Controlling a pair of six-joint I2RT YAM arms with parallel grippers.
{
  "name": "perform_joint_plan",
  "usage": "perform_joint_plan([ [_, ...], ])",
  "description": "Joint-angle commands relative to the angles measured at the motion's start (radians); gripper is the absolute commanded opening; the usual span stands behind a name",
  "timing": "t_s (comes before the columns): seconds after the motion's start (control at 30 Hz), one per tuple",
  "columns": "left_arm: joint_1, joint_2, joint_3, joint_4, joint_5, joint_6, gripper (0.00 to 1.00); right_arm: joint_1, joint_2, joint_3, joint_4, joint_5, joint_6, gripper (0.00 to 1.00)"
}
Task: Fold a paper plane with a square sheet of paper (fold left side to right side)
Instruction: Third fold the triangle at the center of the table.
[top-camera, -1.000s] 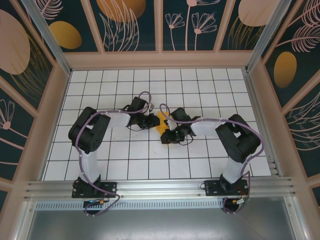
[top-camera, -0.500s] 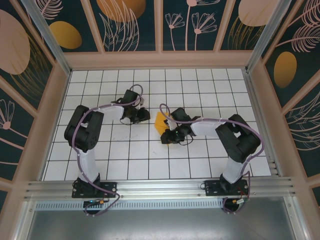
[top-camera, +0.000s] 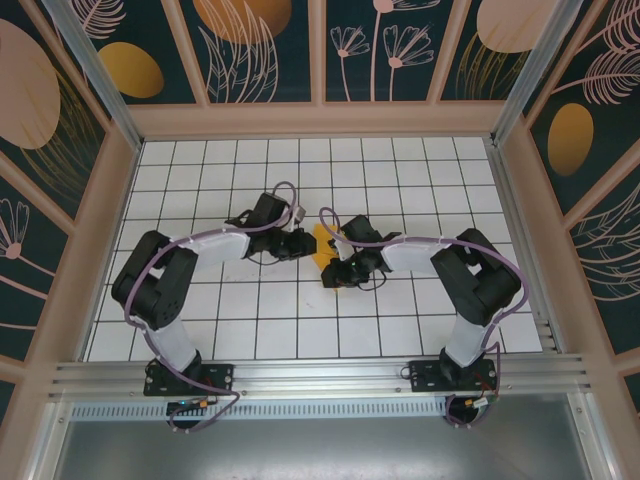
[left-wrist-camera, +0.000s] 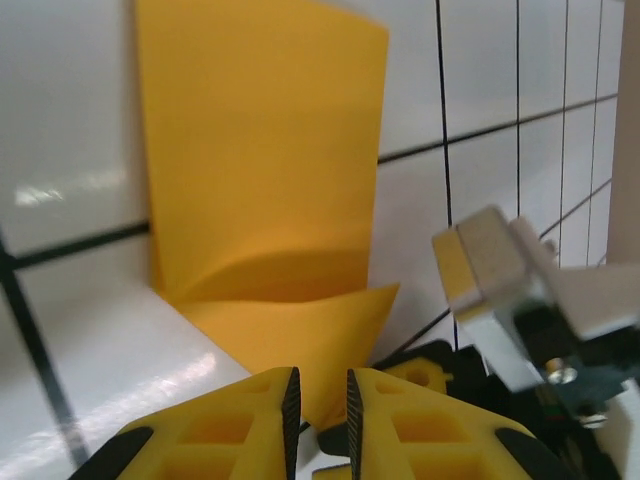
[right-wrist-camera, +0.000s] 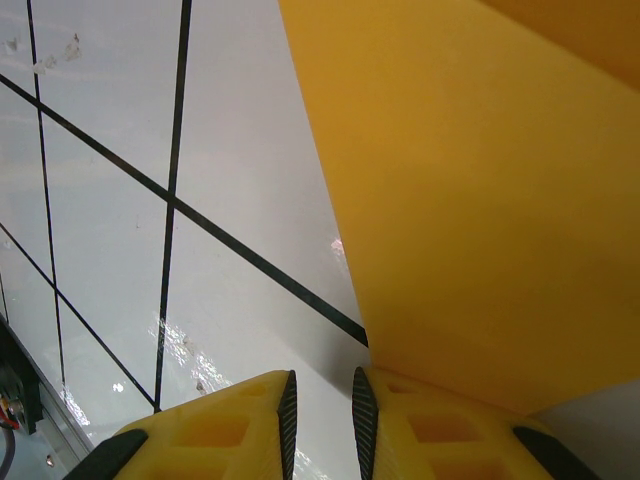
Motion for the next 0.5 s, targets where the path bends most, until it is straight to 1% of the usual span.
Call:
perform_joint_plan([
  [0.0,-0.009,0.043,-0.009,0.079,0.038,-0.053,0.22,0.004,0.045,-0.019,-0.112,0.034,0.006,0.26],
  [0.3,-0.025,0.117,0.005,0.108,0.059,-0.07,0.22,0.004,0.047,-0.02,-0.108,0.035,0.007,0.26],
  [0.33,-0.026,0.126,0.033,0.111,0.06,-0.071,0.22,0.004,0.046,-0.02,-0.109,0.035,0.007,0.26],
  [0.47,-0.029,0.15,0.049,0.134,0.071,-0.08,0.22,0.004,0.048,-0.02,-0.11,0.037,0.007,0.26],
])
